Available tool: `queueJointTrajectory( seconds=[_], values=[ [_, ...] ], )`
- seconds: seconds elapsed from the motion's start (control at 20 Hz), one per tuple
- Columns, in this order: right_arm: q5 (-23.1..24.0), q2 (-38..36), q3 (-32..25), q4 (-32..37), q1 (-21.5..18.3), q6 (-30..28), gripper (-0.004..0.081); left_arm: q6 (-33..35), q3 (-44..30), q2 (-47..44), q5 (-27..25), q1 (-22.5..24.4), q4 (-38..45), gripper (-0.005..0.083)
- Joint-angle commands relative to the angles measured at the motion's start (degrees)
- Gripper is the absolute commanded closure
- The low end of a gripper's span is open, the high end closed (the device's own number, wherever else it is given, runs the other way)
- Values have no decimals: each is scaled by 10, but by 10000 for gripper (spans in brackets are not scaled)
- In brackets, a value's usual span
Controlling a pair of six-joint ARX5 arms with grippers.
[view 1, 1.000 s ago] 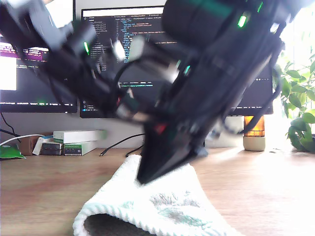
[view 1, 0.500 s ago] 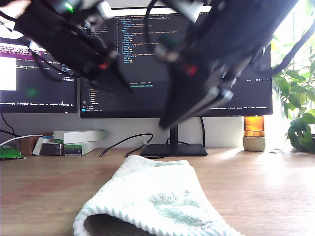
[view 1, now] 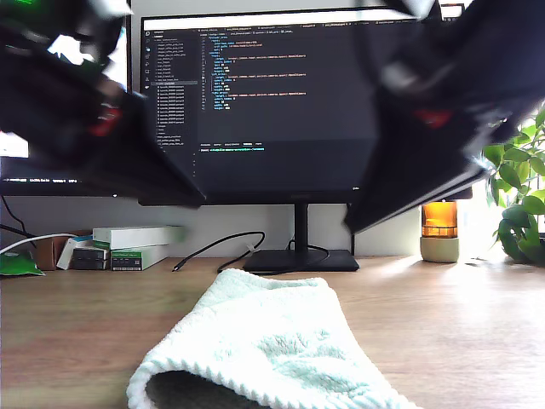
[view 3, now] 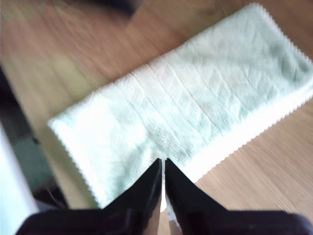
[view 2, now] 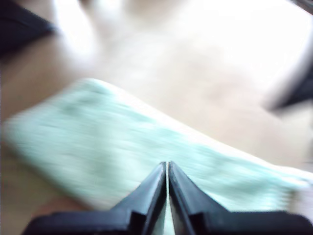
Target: Fold the tea towel to a neat square and place it to the right
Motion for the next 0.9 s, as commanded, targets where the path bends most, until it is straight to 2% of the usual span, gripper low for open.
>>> queueJointTrajectory(
  seconds=[0.0,0.1,0.2,0.35,0.45,0.65,0.85],
  values=[
    [-24,-34,-30,6,2,10,781,-16,-35,-38,2,-23,9,795],
    [-69,-68,-54,-6,2,11,781,-26,-61,-74,-2,-51,6,795],
    [-91,-88,-63,-31,2,11,781,-39,-75,-88,-18,-73,-18,795],
    [-92,-92,-63,-24,2,24,781,-37,-75,-80,-65,-94,-63,795],
    [-92,-92,-63,-17,2,24,781,-37,-75,-58,-73,-95,-74,795],
    [-92,-92,-63,-12,2,24,781,-37,-75,7,-72,-96,-61,795],
    [-92,-92,-63,-10,2,25,781,-38,-75,47,-73,-96,-5,795]
  ],
)
